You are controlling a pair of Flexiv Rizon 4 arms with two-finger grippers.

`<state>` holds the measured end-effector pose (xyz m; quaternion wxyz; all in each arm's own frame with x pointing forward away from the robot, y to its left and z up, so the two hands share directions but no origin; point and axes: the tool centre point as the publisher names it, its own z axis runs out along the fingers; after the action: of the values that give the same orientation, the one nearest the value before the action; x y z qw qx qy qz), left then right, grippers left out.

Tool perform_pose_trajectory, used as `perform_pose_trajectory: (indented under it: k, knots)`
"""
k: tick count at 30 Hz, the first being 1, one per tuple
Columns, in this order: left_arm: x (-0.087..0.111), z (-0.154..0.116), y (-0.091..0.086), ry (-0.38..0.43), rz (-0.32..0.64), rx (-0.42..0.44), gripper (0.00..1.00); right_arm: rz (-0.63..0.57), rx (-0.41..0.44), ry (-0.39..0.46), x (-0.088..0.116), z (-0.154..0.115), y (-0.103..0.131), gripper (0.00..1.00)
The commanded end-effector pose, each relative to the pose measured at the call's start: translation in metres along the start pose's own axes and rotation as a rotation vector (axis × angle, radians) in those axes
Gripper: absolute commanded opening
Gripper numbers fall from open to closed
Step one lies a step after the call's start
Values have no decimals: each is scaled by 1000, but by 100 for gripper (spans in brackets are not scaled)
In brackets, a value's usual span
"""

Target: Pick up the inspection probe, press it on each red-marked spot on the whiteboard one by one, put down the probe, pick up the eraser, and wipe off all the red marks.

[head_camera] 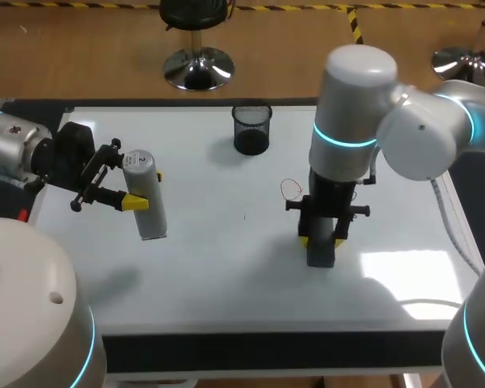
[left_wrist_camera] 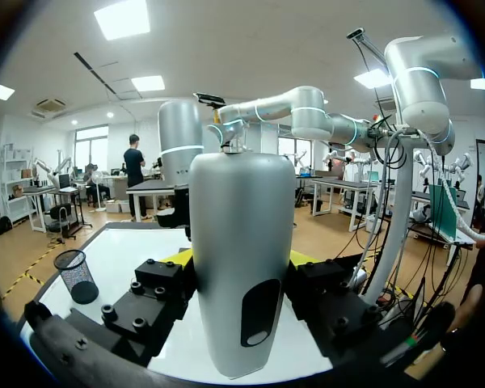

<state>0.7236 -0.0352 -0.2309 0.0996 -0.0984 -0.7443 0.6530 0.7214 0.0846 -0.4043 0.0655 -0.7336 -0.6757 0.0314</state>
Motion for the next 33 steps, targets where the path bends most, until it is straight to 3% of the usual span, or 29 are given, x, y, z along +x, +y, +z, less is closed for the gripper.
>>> perform_pose_trajectory:
  k: [1, 12, 18, 26, 33]
  knots:
    - [1, 0, -1, -2, 2, 0, 0, -19, 8, -4, 15, 4, 4, 0]
    - [1, 0, -1, -2, 2, 0, 0, -91, 19, 24, 48, 12, 2, 0]
    - [1, 0, -1, -2, 2, 0, 0, -109, 35, 28, 54, 20, 3, 0]
    - [1, 0, -1, -2, 2, 0, 0, -107, 51, 24, 46, 27, 5, 0]
    - [1, 0, -1, -2, 2, 0, 0, -74, 52, 18, 25, 27, 5, 0]
